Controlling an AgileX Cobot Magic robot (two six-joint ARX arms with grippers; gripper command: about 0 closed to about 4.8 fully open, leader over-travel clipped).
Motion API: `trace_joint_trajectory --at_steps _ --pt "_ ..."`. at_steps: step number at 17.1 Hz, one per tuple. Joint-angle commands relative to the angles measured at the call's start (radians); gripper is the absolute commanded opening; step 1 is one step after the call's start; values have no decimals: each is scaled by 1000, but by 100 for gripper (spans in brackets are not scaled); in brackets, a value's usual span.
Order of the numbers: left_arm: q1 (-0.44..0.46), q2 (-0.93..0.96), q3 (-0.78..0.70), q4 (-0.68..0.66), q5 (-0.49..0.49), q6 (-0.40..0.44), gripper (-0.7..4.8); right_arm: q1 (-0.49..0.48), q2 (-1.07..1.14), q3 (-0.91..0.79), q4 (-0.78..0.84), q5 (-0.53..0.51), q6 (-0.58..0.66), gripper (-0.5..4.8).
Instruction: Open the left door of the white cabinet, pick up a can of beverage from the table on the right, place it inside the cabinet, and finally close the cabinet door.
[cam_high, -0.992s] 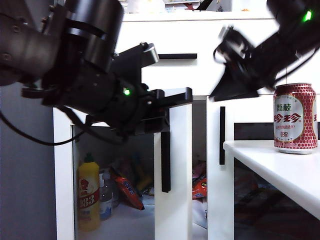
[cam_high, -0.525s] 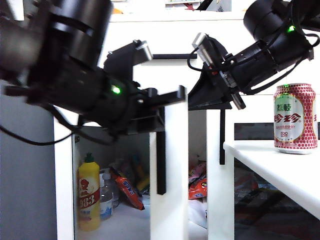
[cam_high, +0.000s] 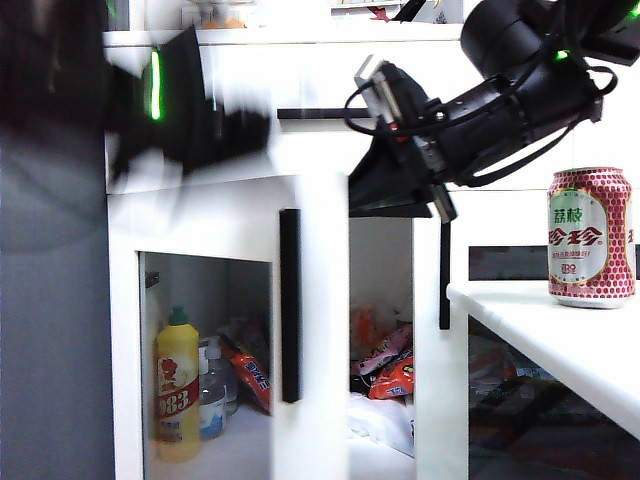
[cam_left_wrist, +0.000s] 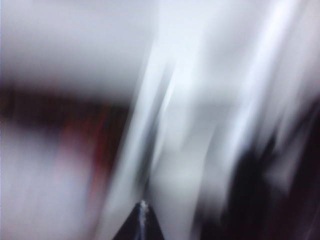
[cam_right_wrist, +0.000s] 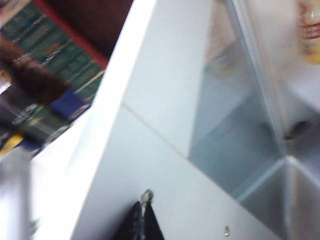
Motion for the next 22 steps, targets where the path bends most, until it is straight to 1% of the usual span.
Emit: trace_joint_trajectory --at_steps 1,5,7,8,9,10,12,13,14,15,16,17,22 --pt "2 -165 -77 50 -26 -3 -5 37 -1 2 0 -61 2 -6" --pt "3 -446 -153 -59 -37 -3 -5 143 -1 2 27 -22 29 -6" --pt "2 -638 -158 -206 -40 -3 -5 202 2 2 81 -15 63 -6" --pt "2 -735 -158 -331 -40 -3 -5 232 6 3 119 3 83 -6" --pt "1 -845 -158 -494 -34 -3 -5 254 6 3 146 14 92 -6" --pt "1 -975 -158 -696 -36 -3 -5 280 6 3 160 39 92 -6" --pt "1 -1229 -155 -1013 -36 -3 -5 307 11 3 200 54 106 -6" --pt "1 -1348 -154 -1143 -37 -3 -5 318 16 3 213 71 119 -6" --pt "-1 -1395 -148 -1226 -40 -2 -5 327 30 3 238 80 129 -6" --pt "1 -1385 -142 -1195 -70 2 -5 330 46 5 268 82 145 -6" --pt "2 -1385 -143 -1178 -58 1 -5 355 82 14 291 90 161 -6" --pt "2 -1390 -143 -1187 -52 0 -5 351 97 20 299 86 180 -6" --pt "2 -1392 -143 -1216 -59 0 -5 436 124 58 320 88 185 -6"
